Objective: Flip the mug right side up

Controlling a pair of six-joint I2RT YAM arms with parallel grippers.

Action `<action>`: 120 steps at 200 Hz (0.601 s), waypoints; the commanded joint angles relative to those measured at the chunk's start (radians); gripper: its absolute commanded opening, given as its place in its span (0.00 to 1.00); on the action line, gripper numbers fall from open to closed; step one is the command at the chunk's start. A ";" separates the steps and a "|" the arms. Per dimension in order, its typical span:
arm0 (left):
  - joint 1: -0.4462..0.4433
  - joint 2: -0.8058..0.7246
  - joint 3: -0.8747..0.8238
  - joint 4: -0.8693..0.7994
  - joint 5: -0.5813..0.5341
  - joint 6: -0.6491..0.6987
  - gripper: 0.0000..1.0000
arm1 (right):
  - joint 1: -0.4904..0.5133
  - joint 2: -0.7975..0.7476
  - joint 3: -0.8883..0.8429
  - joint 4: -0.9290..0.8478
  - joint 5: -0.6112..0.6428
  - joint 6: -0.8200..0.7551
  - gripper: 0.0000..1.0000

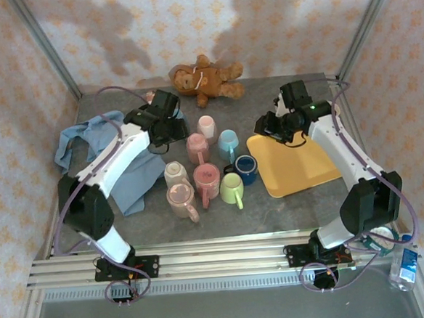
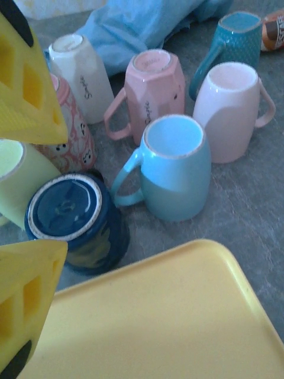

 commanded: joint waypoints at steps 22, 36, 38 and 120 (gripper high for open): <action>0.037 0.140 0.125 0.027 -0.023 -0.082 0.59 | 0.005 -0.002 0.020 0.064 -0.096 0.098 0.43; 0.042 0.189 0.164 0.035 -0.015 -0.074 0.55 | 0.005 0.000 0.021 0.068 -0.099 0.098 0.42; 0.043 0.197 0.170 0.036 -0.013 -0.073 0.54 | 0.005 0.000 0.021 0.069 -0.100 0.096 0.42; 0.051 0.398 0.322 0.008 -0.058 -0.072 0.46 | 0.005 0.010 0.007 0.069 -0.125 0.058 0.41</action>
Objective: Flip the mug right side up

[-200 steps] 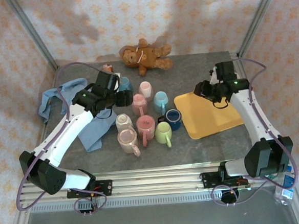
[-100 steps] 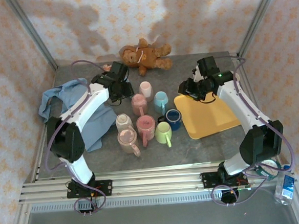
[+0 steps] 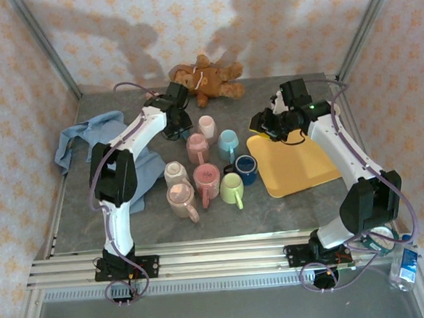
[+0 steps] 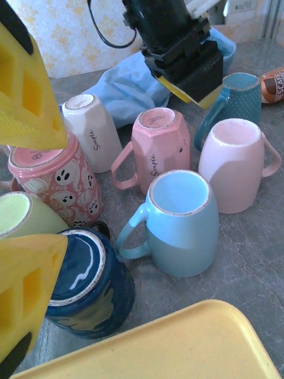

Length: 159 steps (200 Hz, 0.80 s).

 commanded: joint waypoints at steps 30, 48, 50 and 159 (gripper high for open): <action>0.009 0.046 0.095 -0.038 -0.072 0.008 0.45 | 0.004 0.009 -0.002 0.009 -0.008 -0.022 0.41; 0.010 0.062 0.120 -0.059 -0.090 0.011 0.43 | 0.004 0.009 0.000 0.006 -0.009 -0.026 0.42; 0.011 0.066 0.123 -0.061 -0.092 0.011 0.43 | 0.004 0.010 0.000 0.006 -0.008 -0.026 0.42; 0.011 0.166 0.241 -0.170 -0.124 0.015 0.40 | 0.004 0.011 0.003 0.024 -0.070 -0.007 0.42</action>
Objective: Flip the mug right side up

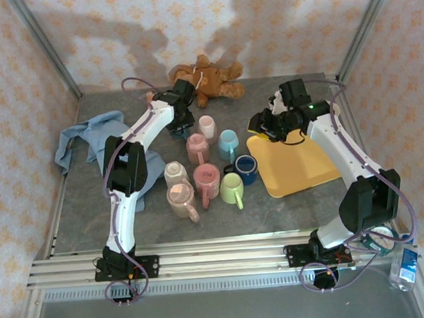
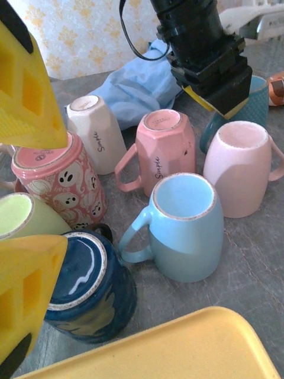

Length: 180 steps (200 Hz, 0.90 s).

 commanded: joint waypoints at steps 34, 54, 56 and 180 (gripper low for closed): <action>0.008 0.036 0.065 -0.070 -0.062 0.007 0.37 | 0.004 0.002 0.003 0.015 -0.034 -0.013 0.42; 0.009 0.056 0.088 -0.084 -0.064 0.006 0.37 | 0.004 0.002 0.003 0.007 -0.032 -0.021 0.42; 0.008 0.059 0.090 -0.085 -0.065 0.006 0.37 | 0.004 0.002 0.002 0.008 -0.032 -0.022 0.42; 0.010 0.107 0.146 -0.136 -0.091 0.023 0.29 | 0.004 -0.015 -0.005 -0.010 -0.034 -0.053 0.42</action>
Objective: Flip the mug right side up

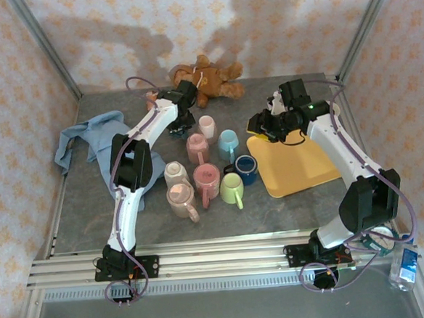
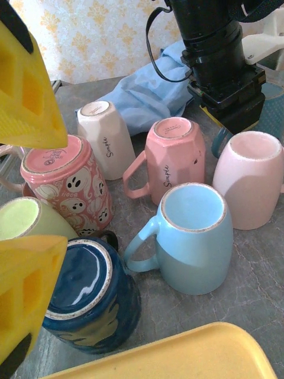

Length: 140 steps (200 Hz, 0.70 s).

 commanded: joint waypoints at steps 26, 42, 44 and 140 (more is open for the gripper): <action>0.010 0.008 0.029 -0.052 -0.062 0.044 0.29 | 0.004 -0.019 -0.004 -0.009 -0.006 -0.018 0.42; 0.012 0.008 0.026 -0.048 -0.062 0.054 0.29 | 0.004 -0.022 -0.009 -0.006 -0.003 -0.014 0.42; 0.012 0.008 0.027 -0.047 -0.061 0.054 0.29 | 0.004 -0.022 -0.009 -0.005 -0.004 -0.013 0.42; 0.022 -0.015 -0.056 0.043 -0.019 0.110 0.07 | 0.003 -0.019 -0.002 -0.004 0.000 0.008 0.42</action>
